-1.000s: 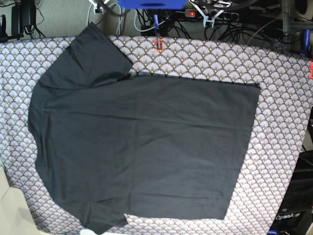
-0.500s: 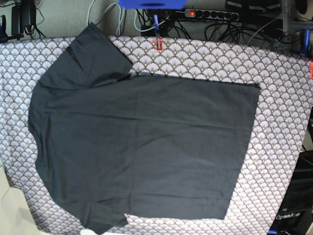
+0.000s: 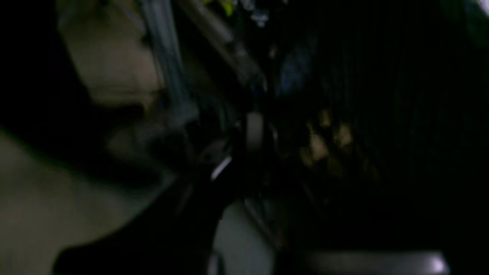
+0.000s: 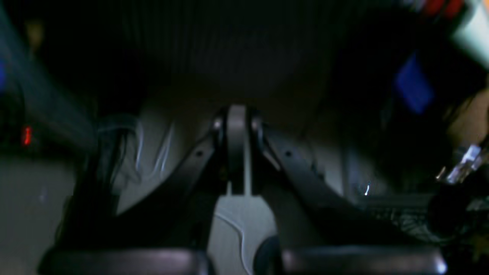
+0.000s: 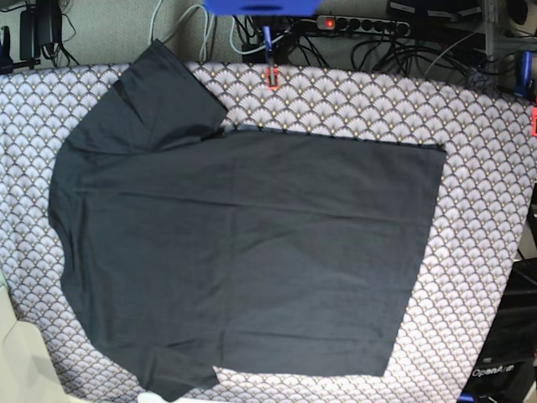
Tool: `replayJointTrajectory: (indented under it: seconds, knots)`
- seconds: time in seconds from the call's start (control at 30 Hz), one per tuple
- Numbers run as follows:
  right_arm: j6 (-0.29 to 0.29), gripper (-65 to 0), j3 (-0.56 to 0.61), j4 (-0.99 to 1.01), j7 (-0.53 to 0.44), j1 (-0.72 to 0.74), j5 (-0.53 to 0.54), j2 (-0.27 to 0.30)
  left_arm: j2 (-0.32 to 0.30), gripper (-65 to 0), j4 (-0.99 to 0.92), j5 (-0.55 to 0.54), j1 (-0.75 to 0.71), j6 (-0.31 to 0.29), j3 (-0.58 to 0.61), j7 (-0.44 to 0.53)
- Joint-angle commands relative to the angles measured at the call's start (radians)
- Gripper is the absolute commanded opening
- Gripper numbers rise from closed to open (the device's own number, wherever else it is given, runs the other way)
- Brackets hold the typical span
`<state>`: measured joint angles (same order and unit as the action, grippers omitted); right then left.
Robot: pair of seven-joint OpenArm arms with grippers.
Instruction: Fold the T-shirt properly
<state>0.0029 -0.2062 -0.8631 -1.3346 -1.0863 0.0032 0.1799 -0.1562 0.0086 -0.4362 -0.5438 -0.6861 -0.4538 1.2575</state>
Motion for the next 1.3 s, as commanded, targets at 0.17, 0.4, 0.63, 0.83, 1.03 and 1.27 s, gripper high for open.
replayJointTrajectory:
  seconds: [0.17,0.4,0.63,0.83,1.03,1.27]
  knots:
    - [0.003,-65.0,-0.031,-0.482,0.157,-0.223,0.004,-0.049,0.047,-65.0,0.218,-0.014,-0.088,-0.012,0.03,0.057]
    - [0.003,-65.0,-0.034,-0.792,0.326,-0.223,0.002,-0.05,0.152,-65.0,0.96,-0.013,-0.391,-0.012,0.026,-0.114]
    - [0.004,-65.0,-0.034,-1.0,0.521,-0.223,0.001,-0.049,0.243,-65.0,1.732,-0.006,-0.488,-0.012,-0.176,-0.881]
    - [0.015,-65.0,-0.034,-1.125,0.65,-0.223,0.002,-0.049,0.313,-65.0,1.935,0.267,-0.198,-0.012,-0.319,-1.314]
    - [0.156,-65.0,-0.039,-1.123,0.906,-0.013,0.002,-0.069,0.313,-65.0,1.959,0.417,0.055,-0.012,-0.374,-1.653]
    - [0.38,-64.5,-0.063,-1.126,1.271,0.274,0.002,-0.116,0.313,-65.0,1.97,0.572,0.193,-0.012,-0.326,-1.771]
